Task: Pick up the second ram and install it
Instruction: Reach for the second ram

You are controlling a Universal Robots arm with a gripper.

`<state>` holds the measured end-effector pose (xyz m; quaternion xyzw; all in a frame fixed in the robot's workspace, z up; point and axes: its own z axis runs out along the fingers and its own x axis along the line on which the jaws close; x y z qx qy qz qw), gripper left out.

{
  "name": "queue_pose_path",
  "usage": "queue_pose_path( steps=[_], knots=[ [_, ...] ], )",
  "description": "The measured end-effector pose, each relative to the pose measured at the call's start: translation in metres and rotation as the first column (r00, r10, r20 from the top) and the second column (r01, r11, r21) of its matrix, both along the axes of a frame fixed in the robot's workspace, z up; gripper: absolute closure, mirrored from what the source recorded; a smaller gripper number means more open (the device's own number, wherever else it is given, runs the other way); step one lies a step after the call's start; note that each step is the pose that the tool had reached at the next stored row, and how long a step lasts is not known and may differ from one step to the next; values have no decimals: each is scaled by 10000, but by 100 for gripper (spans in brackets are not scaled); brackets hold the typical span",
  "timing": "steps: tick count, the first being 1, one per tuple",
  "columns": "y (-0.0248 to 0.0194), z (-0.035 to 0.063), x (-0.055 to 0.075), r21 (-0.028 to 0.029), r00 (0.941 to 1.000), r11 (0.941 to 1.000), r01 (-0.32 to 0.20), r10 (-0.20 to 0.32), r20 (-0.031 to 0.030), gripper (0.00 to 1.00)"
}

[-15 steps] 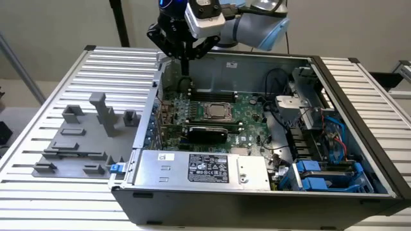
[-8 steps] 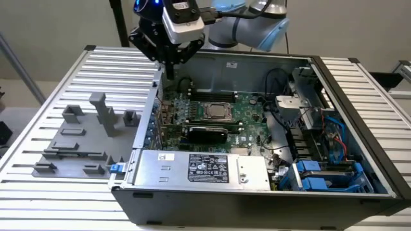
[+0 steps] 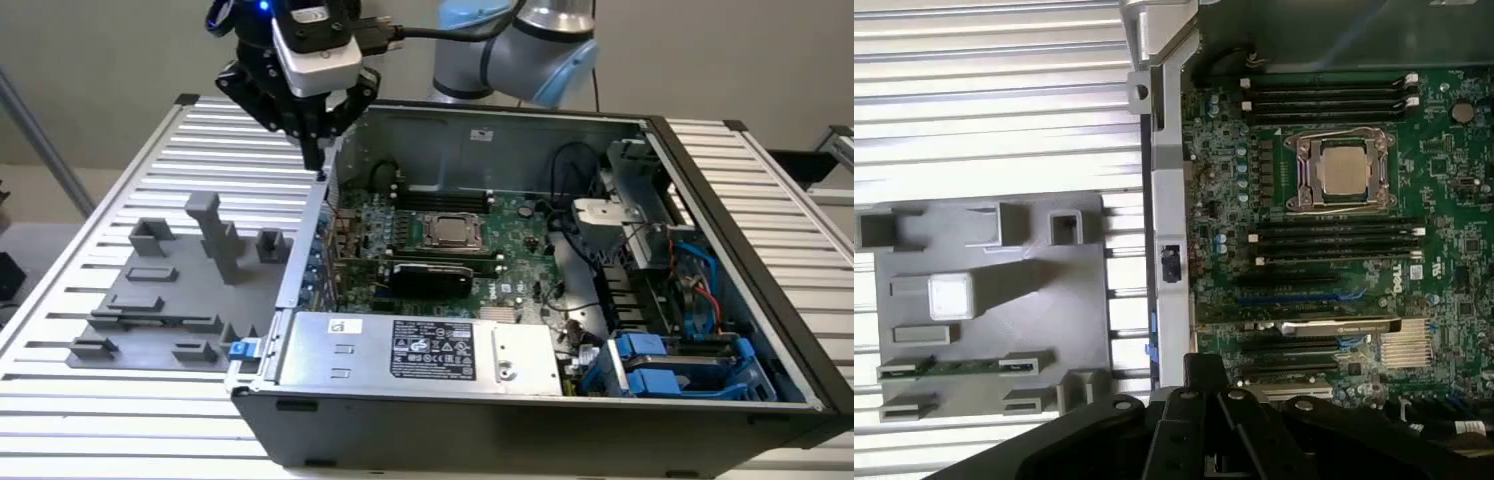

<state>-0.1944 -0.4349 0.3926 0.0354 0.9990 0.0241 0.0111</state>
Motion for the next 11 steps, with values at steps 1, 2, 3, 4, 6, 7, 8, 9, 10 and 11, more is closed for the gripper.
queue_pose_path(
  steps=[1, 2, 3, 4, 6, 7, 8, 9, 10, 11],
  knots=[
    [-5, 0, -49, 0, 10000, 10000, 0, 0, 0, 100],
    [-9, 0, -94, -1, 10000, 10000, 1, -1, -1, 100],
    [-13, -1, -139, 0, 10000, 10000, -1, 1, 0, 100],
    [-16, -1, -184, 0, 10000, 10000, 0, 0, 0, 100],
    [-23, -3, -274, 0, 10000, 10000, 1, -1, 0, 100],
    [-25, -4, -319, 0, 10000, 10000, 0, 0, 0, 100],
    [-27, -6, -366, -1, 10000, 10000, -1, 1, 0, 100],
    [-29, -8, -411, 0, 10000, 10000, -1, 1, 0, 100],
    [-30, -9, -456, -1, 10000, 10000, 0, 0, -1, 100],
    [-32, -12, -502, 0, 10000, 10000, 0, 0, 0, 100]
  ],
)
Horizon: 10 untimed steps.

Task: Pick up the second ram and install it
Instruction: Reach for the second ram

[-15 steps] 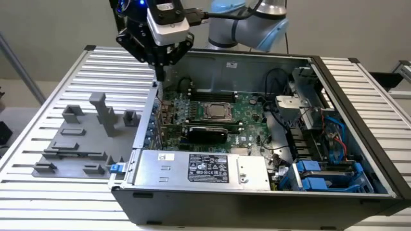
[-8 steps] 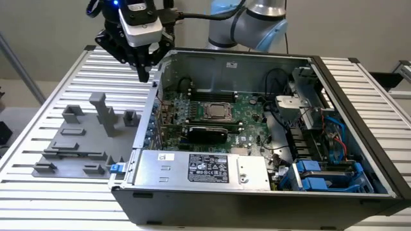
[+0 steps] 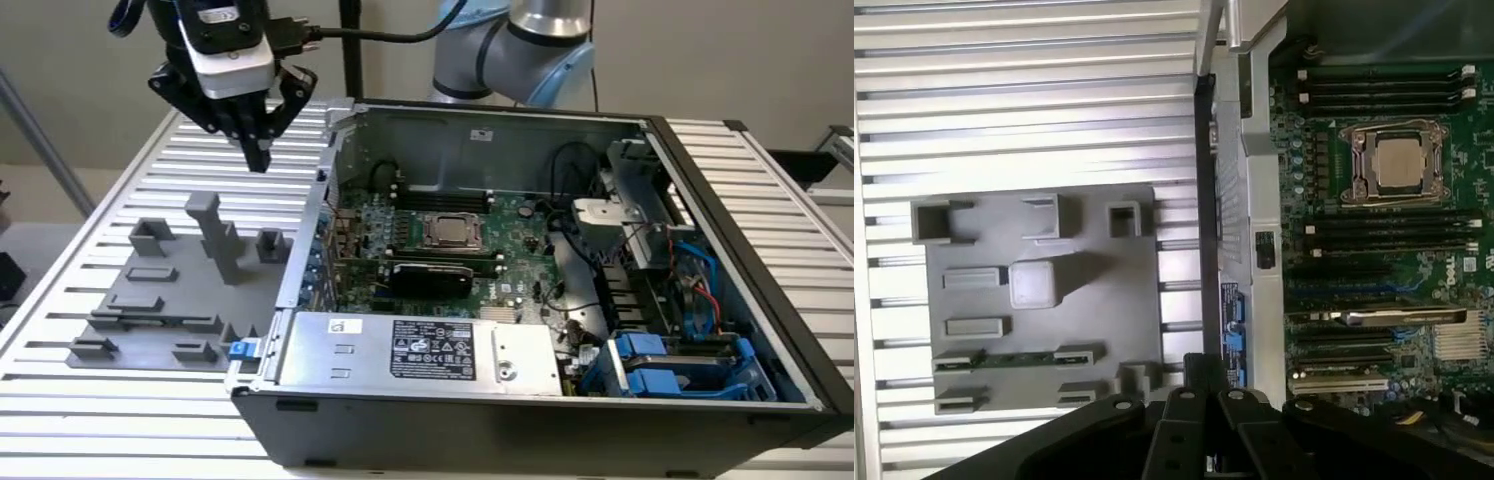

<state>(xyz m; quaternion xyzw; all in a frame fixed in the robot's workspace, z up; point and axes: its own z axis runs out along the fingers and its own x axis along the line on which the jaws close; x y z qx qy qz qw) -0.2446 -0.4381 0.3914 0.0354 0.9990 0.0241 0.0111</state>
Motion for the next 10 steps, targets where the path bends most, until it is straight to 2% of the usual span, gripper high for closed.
queue_pose_path(
  steps=[10],
  knots=[
    [-13, -38, -455, 0, 10000, 10000, 0, 0, 0, 100]
  ],
)
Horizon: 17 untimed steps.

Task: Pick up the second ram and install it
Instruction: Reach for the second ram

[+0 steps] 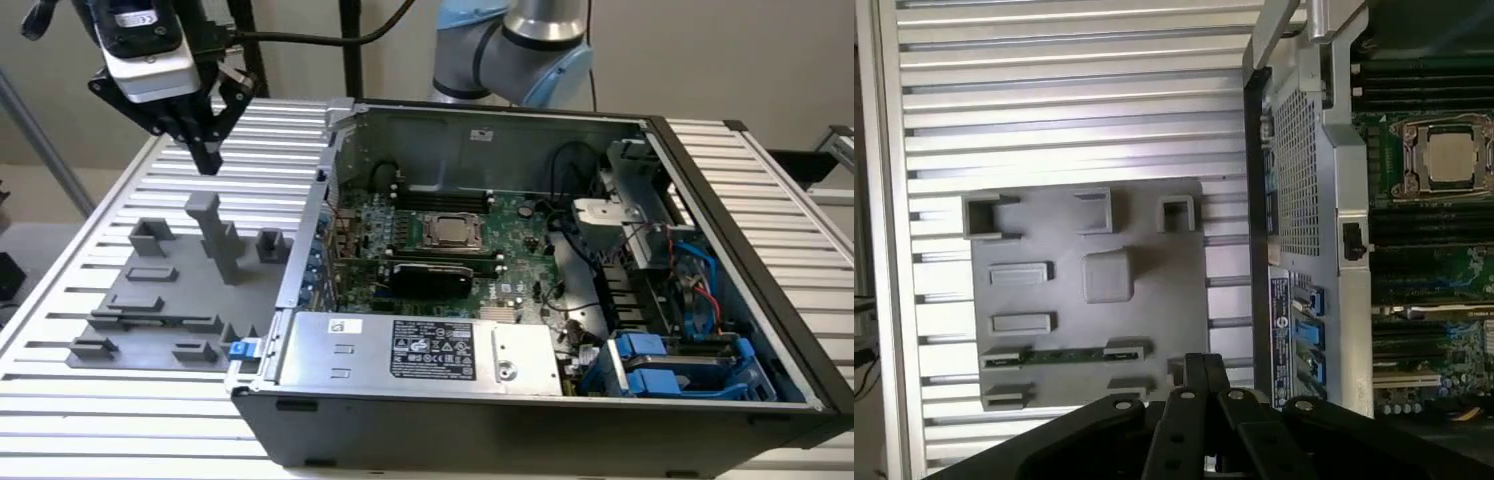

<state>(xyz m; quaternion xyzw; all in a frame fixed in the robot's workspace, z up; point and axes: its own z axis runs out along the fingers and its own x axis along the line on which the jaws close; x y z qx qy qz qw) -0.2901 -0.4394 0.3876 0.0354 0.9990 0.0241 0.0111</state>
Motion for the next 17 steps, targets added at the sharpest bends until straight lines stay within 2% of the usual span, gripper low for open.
queue_pose_path(
  steps=[8, 17],
  knots=[
    [-7, -70, -362, 0, 10000, 10000, -1, 1, -1, 100],
    [-18, -209, -771, 0, 10000, 10000, -1, 1, 0, 100]
  ],
)
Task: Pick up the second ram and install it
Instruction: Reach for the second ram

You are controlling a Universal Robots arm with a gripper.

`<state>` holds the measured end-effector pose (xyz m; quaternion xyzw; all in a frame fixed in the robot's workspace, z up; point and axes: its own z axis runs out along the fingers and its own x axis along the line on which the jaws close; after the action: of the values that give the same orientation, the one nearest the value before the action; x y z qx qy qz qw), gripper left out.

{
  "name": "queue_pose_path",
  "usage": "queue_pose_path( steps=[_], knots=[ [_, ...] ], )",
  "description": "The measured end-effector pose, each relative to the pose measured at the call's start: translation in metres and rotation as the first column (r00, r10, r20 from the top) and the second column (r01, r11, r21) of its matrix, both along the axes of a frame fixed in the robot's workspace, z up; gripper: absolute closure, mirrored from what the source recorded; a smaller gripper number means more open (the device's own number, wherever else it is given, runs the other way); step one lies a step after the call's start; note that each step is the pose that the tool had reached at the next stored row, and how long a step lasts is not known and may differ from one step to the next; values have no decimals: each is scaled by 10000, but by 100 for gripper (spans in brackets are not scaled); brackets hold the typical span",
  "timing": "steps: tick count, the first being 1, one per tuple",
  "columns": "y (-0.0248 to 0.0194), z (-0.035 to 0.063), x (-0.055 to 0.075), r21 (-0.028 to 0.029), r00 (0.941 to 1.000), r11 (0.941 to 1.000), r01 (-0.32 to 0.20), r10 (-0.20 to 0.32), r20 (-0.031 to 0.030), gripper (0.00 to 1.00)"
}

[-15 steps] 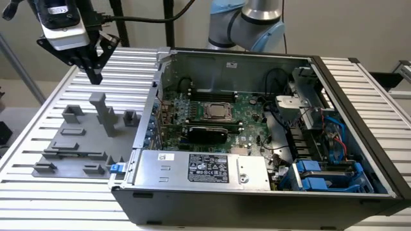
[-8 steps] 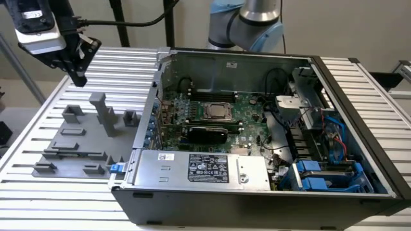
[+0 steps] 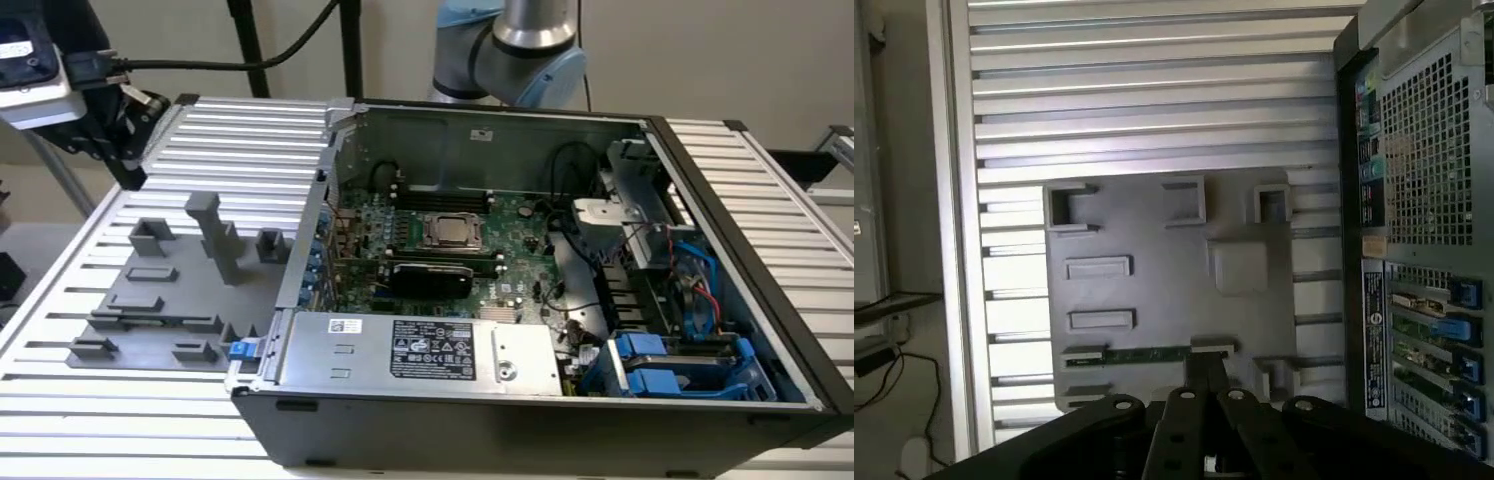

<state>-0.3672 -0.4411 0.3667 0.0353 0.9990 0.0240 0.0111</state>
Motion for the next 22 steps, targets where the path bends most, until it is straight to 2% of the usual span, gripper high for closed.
queue_pose_path(
  steps=[6, 22],
  knots=[
    [-8, -102, -244, 0, 10000, 10000, 1, -1, 1, 100],
    [-8, -105, -245, -8, 10000, 10000, 1, -1, -2, 100]
  ],
)
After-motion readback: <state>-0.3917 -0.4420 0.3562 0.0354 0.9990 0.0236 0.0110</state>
